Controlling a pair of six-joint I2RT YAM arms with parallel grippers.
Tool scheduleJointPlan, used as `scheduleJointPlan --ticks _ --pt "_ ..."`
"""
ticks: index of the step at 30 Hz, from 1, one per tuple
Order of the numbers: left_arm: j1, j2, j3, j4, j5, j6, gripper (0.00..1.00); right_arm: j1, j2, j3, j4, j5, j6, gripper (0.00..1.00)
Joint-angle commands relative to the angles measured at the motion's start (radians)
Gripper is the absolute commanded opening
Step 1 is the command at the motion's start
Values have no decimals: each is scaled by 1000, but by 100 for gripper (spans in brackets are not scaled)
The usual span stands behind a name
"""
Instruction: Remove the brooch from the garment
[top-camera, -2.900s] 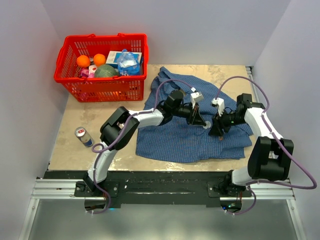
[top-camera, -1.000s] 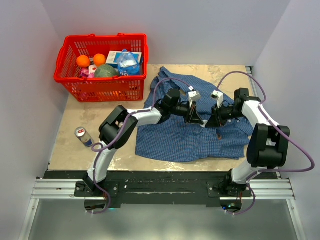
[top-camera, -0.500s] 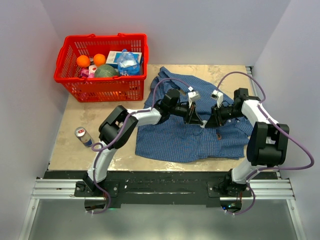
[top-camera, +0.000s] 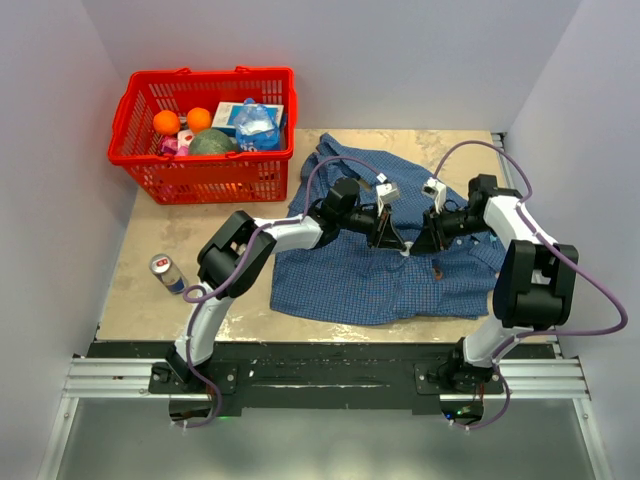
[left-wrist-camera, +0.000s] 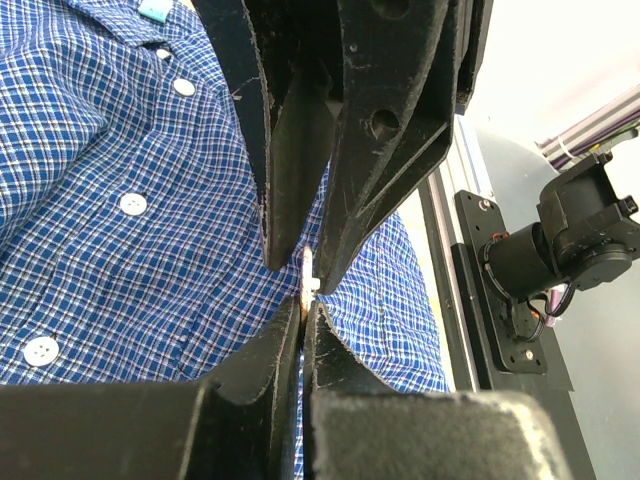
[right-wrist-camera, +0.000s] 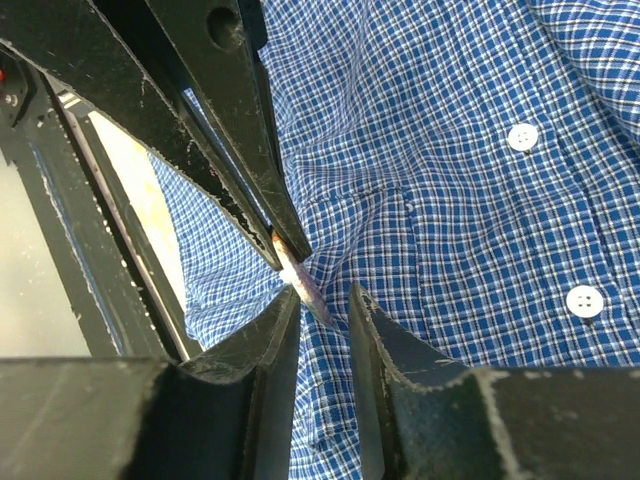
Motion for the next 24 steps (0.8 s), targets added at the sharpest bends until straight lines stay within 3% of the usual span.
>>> scheduleJointPlan --ticks 1,24 --pt "-15 -26 7 51 59 9 0 2 9 31 24 -31 -11 26" --pt "-45 -29 -10 113 65 -66 0 3 31 43 204 141 228 19"
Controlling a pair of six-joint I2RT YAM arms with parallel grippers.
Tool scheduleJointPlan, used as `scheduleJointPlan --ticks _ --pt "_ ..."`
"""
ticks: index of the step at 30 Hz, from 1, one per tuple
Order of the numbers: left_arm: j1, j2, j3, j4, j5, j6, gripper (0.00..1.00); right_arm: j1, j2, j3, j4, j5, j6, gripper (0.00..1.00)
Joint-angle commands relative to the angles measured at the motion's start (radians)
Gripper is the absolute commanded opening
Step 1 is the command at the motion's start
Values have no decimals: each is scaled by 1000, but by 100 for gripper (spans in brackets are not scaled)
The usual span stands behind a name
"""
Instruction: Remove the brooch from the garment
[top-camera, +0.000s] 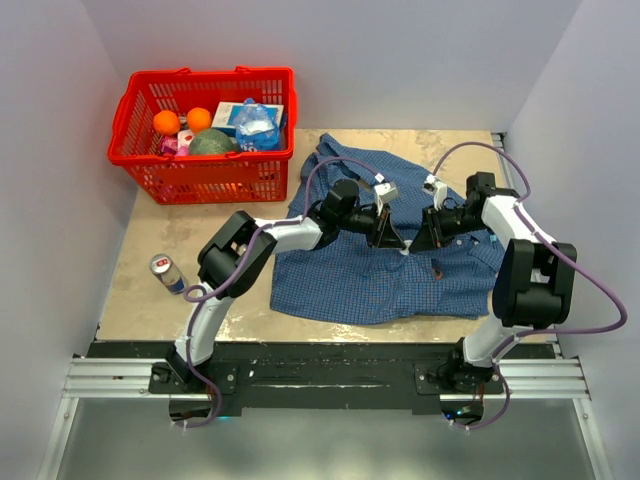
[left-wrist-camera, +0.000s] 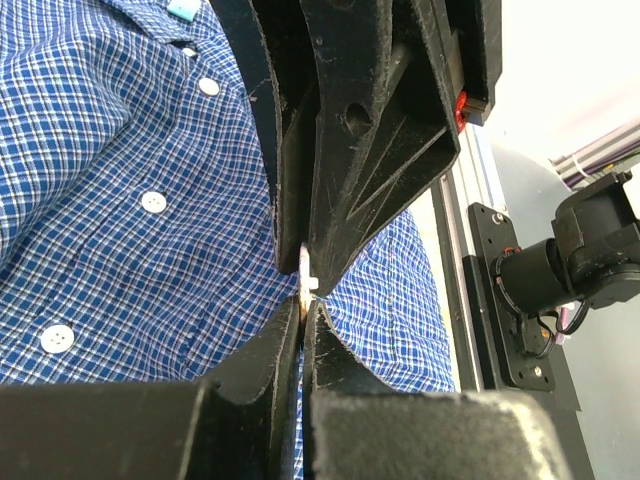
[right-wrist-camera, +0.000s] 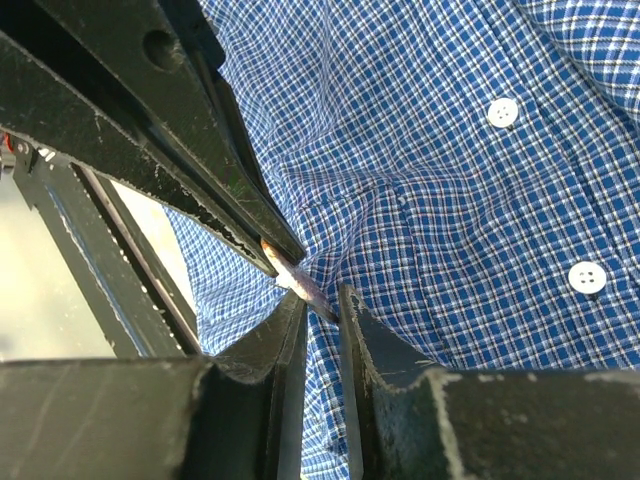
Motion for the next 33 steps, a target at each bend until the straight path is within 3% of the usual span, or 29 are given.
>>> scheduleJointPlan --ticks 1,6,14,24,33 --pt "-45 -28 6 92 108 -38 0 -7 24 48 133 72 25 19" --pt "-43 -25 11 60 92 -11 0 -7 9 88 26 34 -75 30" --pt "-41 -59 8 -90 60 177 0 -7 -109 117 -114 53 -271 37" --pt "-51 -128 -35 -172 -21 304 0 -7 -268 -108 -122 138 -442 45" --pt "-60 -187 -77 -218 -99 379 0 -5 -362 -251 -19 143 -454 49"
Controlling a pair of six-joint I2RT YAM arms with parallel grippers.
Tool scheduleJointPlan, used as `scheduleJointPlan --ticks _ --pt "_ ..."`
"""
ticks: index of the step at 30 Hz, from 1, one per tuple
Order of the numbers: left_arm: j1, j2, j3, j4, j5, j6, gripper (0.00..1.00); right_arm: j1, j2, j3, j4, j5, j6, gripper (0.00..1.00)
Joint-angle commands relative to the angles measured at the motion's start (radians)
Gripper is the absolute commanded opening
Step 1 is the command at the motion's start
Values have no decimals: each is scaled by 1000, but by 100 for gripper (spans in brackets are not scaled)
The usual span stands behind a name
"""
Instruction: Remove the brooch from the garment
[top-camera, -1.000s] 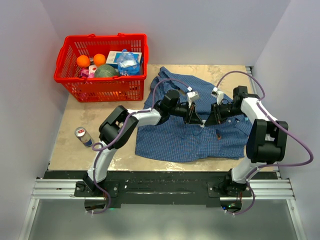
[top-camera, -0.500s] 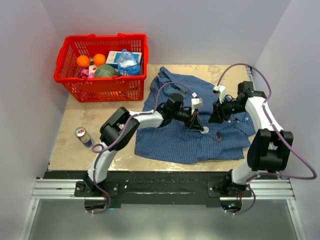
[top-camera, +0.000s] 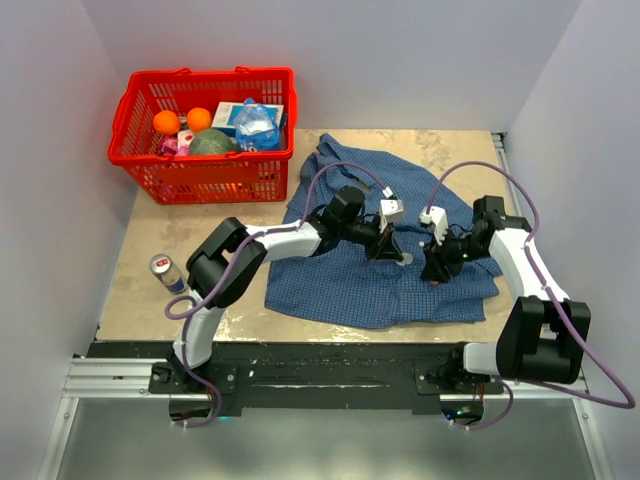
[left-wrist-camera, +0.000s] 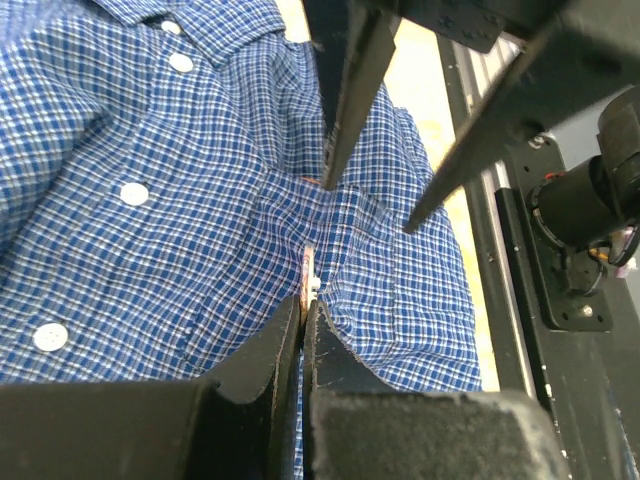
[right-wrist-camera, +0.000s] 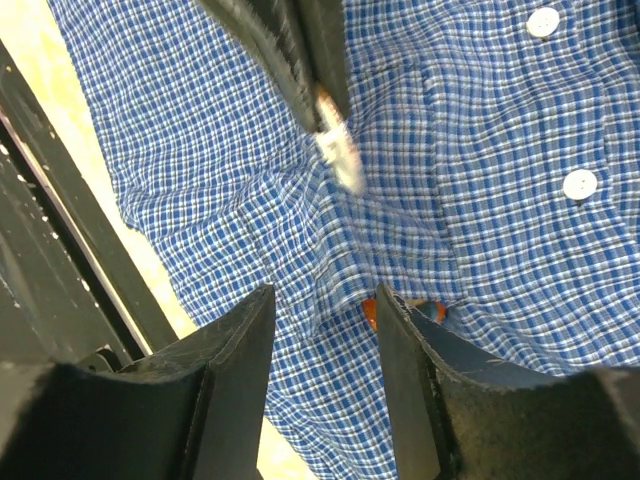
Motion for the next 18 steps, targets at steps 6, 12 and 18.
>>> scheduleJointPlan --ticks 6,12,18 --pt "-18 -84 2 -71 -41 118 0 -4 -34 -79 185 -6 44 50" --pt "-34 -89 -13 -81 -71 156 0 -1 -25 -93 220 -4 86 22" --pt "-63 -103 -65 -27 -208 222 0 -2 -35 -59 140 -24 71 4"
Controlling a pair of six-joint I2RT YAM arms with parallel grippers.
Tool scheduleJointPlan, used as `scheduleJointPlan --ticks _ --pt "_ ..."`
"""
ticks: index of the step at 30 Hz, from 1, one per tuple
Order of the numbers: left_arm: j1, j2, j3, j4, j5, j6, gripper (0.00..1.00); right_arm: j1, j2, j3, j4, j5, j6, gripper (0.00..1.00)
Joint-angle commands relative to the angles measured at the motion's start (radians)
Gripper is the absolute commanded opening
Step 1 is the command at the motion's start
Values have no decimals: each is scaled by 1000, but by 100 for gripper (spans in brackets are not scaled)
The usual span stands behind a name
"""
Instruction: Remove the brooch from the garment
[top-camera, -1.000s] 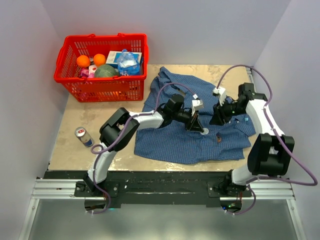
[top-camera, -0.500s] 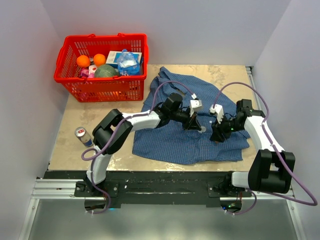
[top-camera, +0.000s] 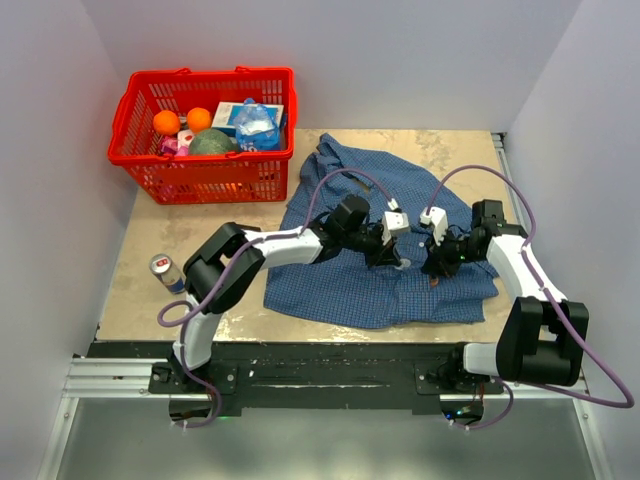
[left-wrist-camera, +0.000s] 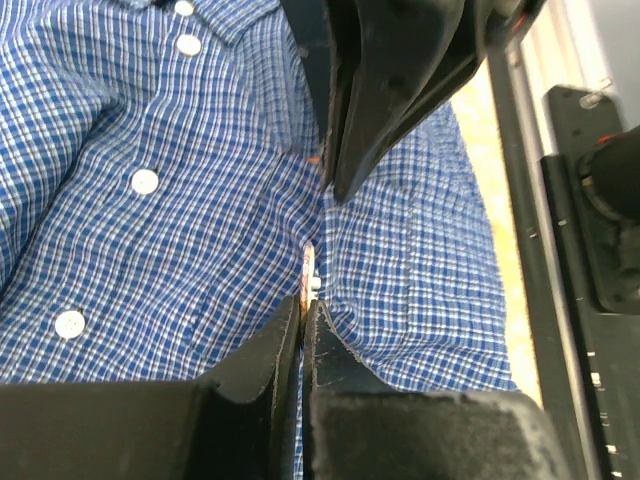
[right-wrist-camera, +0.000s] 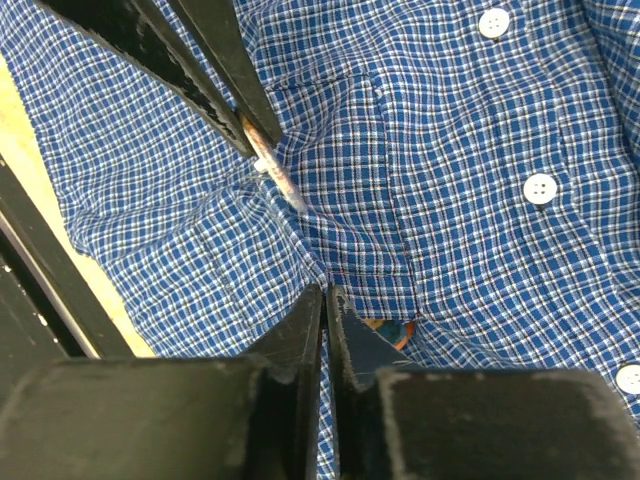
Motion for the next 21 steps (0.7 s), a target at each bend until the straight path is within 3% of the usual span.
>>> scheduleJointPlan --ticks 1,13,21 --pt "-29 -62 -41 54 -131 84 0 -1 -17 30 -40 -31 -8 3" --pt "-99 -88 -94 150 -396 220 0 -1 7 61 -114 -43 -65 0" --pt "-137 -97 -108 197 -559 395 0 -1 7 61 -96 -46 -47 0"
